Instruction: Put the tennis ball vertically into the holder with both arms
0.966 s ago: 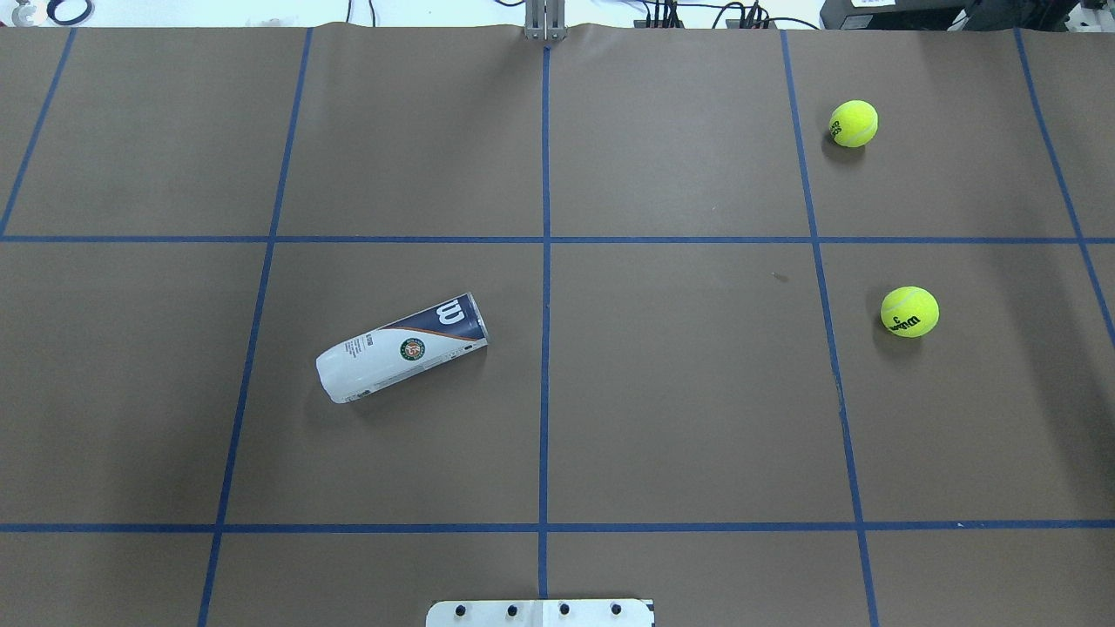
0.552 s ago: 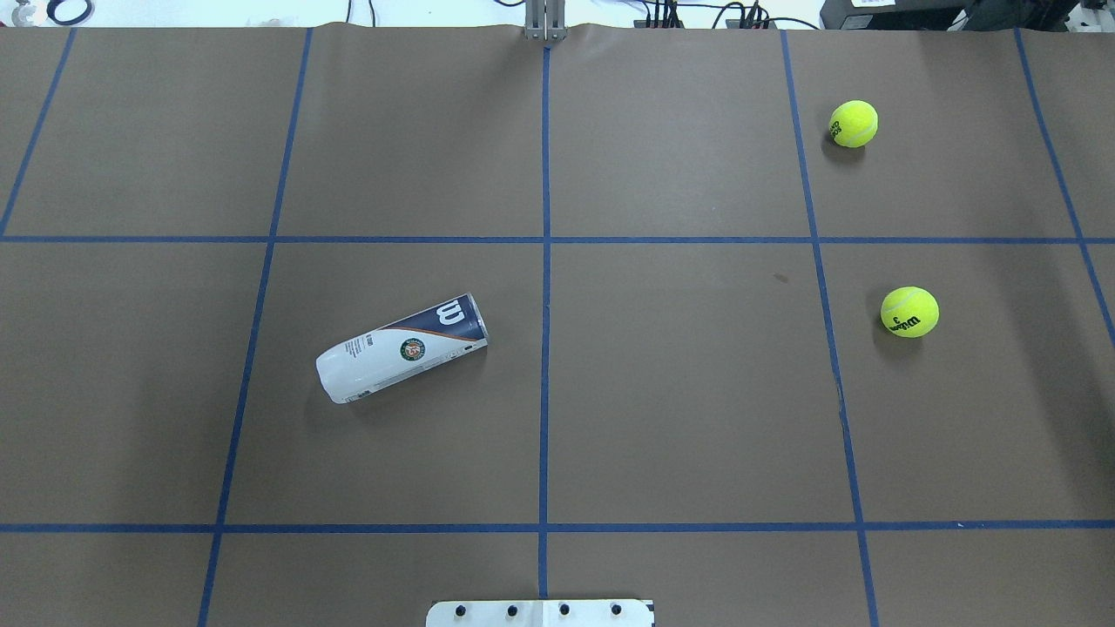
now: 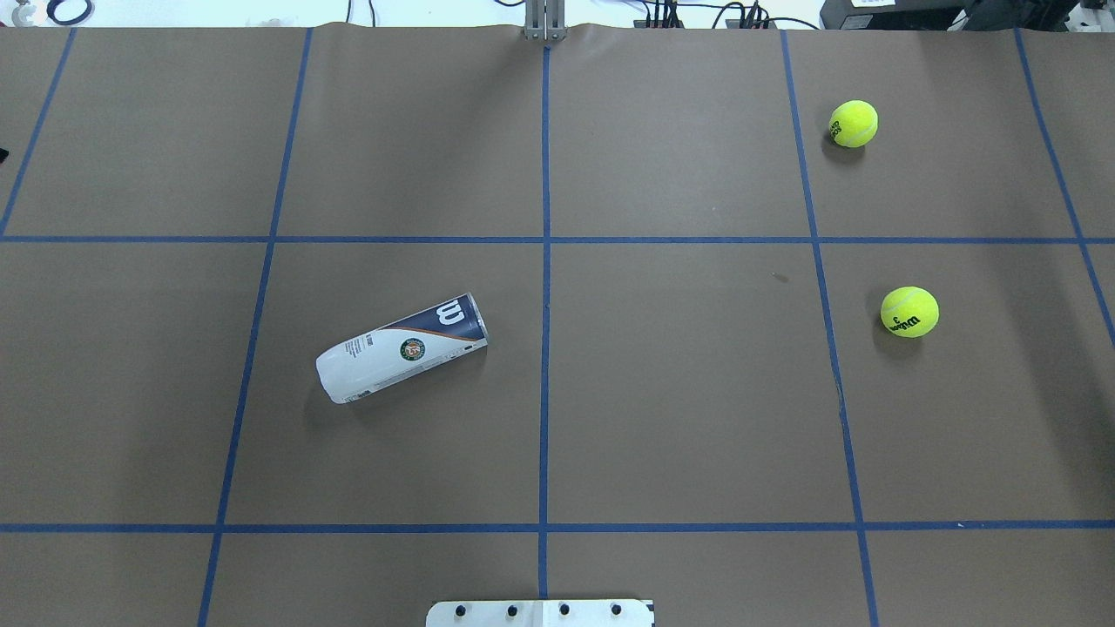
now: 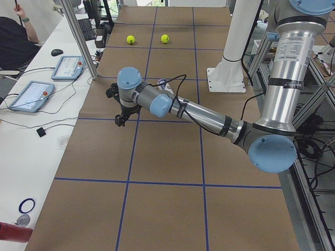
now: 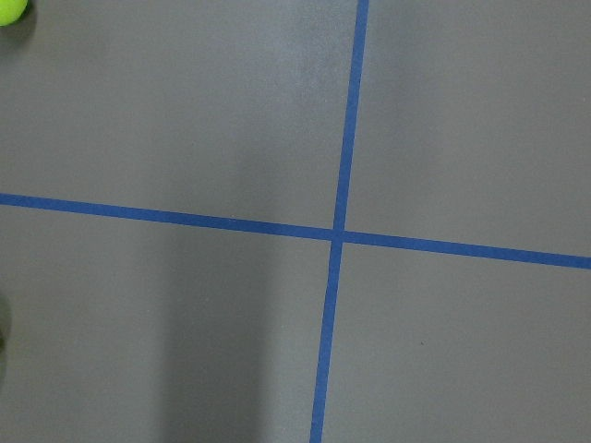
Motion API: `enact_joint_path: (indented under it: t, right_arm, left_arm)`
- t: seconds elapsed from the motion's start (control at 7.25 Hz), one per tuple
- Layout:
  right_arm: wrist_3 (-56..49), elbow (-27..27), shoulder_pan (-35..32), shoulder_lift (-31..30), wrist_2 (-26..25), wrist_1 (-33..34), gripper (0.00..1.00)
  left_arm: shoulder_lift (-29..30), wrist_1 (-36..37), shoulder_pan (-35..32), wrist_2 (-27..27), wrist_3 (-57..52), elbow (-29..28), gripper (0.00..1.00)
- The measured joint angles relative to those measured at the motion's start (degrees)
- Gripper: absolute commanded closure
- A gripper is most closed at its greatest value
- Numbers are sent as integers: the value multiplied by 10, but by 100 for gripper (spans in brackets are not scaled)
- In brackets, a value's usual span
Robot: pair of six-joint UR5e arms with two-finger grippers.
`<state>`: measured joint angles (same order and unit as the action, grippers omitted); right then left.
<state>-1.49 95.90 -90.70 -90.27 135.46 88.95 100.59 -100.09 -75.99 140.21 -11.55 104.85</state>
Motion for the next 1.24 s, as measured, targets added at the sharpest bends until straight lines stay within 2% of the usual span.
enact_joint_path:
  t: [0.41,0.69,0.97,1.1,1.24]
  right_arm:
    - [0,0,0,0,1,1,1]
    - [0,-1,0,-2,2,1,1]
    - [0,-1,0,-4,2,2,1]
    - [0,-1,0,-3,2,2,1]
    - [0,-3,0,-2,2,2,1]
  left_arm:
    - [71,13,108,-12,-56,26,0]
    - [154,92,184,-62,-45,23,1]
    - [242,163,244,-98,30,3,0]
    - [267,173,277,-118,65,-8,0]
    - [285,176,312,-158,82,-16,0]
